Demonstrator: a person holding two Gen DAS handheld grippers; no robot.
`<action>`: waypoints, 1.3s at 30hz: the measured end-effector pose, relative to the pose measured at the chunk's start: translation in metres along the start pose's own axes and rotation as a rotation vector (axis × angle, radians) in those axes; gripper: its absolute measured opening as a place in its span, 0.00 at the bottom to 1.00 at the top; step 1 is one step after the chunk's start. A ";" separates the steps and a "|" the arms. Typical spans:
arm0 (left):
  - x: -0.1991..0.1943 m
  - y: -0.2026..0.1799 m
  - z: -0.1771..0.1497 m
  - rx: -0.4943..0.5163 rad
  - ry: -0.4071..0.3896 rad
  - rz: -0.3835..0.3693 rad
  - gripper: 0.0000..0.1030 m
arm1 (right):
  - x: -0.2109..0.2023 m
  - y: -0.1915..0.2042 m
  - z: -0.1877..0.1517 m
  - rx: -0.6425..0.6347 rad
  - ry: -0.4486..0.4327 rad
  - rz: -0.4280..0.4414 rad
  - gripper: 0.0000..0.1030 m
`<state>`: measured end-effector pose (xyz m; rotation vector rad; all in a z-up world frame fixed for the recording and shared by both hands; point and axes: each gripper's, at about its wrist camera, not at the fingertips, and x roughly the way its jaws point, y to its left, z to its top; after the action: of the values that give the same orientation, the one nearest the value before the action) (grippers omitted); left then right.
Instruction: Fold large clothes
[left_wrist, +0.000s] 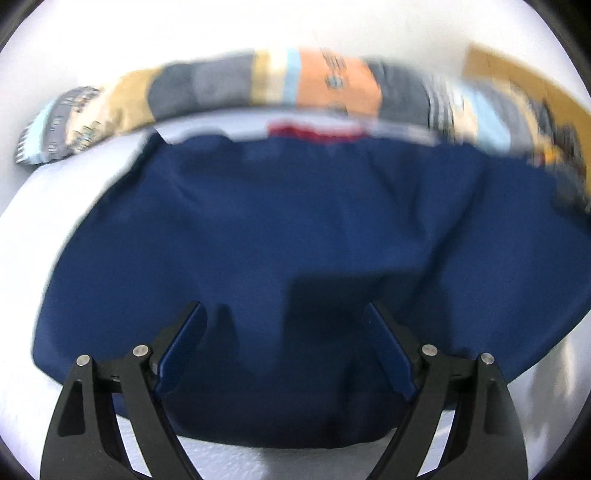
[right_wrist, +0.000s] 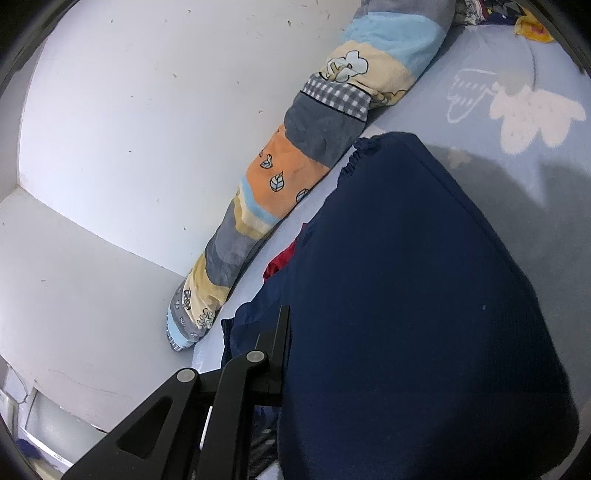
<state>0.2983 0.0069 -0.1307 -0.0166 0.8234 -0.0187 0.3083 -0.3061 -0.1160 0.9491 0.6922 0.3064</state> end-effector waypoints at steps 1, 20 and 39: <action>-0.012 0.005 0.006 -0.025 -0.024 -0.011 0.85 | 0.000 0.000 0.001 0.001 -0.001 0.000 0.12; -0.094 0.129 0.019 -0.120 -0.070 0.123 0.85 | 0.006 0.053 -0.008 -0.196 -0.037 -0.175 0.12; -0.157 0.301 0.003 -0.411 -0.134 0.305 0.85 | 0.226 0.240 -0.260 -0.935 0.195 -0.490 0.15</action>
<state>0.1968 0.3111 -0.0196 -0.2764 0.6770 0.4350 0.3173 0.1136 -0.1113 -0.1483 0.8163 0.2444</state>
